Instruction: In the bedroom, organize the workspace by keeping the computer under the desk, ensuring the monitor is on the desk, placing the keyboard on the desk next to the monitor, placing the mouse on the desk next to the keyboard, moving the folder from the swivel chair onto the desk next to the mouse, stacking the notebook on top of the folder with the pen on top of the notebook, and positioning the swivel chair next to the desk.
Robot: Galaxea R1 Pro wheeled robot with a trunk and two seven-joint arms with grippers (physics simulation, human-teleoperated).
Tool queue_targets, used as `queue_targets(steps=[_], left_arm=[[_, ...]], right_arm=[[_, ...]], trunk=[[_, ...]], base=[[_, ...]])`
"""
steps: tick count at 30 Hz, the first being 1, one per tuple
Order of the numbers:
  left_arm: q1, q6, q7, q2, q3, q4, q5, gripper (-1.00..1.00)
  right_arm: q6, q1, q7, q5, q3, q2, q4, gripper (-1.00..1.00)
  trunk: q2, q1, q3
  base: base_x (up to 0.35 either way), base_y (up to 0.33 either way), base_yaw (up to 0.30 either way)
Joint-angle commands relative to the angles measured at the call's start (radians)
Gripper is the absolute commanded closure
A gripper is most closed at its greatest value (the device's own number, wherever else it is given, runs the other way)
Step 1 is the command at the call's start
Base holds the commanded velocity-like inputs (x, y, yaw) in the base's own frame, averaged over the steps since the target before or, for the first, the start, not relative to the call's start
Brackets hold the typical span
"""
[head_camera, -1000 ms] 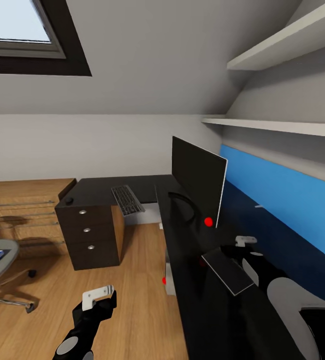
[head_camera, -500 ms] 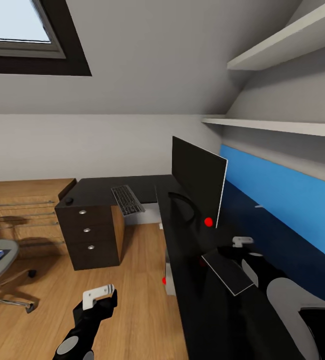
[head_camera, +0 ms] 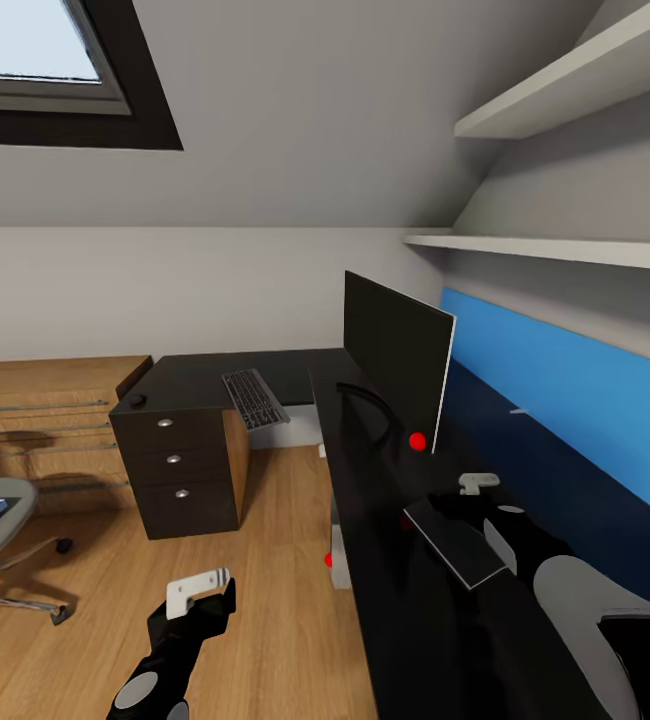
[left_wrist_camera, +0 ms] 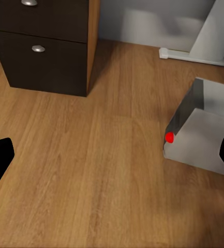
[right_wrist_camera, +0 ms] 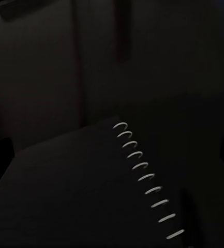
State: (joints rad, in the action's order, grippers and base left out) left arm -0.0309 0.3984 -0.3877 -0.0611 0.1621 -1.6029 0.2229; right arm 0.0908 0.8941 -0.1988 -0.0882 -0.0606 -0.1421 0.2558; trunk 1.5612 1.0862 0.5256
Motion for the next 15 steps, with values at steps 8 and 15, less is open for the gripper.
queue_targets(steps=[8,15], left_arm=[[0.000,0.002,-0.009,0.000,0.003,-0.002,0.010,-1.00],[0.000,0.002,-0.009,0.000,0.004,-0.002,0.010,-1.00]], right_arm=[[0.006,0.000,-0.001,-0.007,-0.007,-0.001,0.002,-1.00],[0.010,0.000,0.002,-0.007,-0.007,0.000,0.003,-1.00]], trunk=[[0.057,0.031,0.026],[0.099,0.054,0.045]], base=[[0.000,0.000,0.000],[0.000,0.000,0.000]])
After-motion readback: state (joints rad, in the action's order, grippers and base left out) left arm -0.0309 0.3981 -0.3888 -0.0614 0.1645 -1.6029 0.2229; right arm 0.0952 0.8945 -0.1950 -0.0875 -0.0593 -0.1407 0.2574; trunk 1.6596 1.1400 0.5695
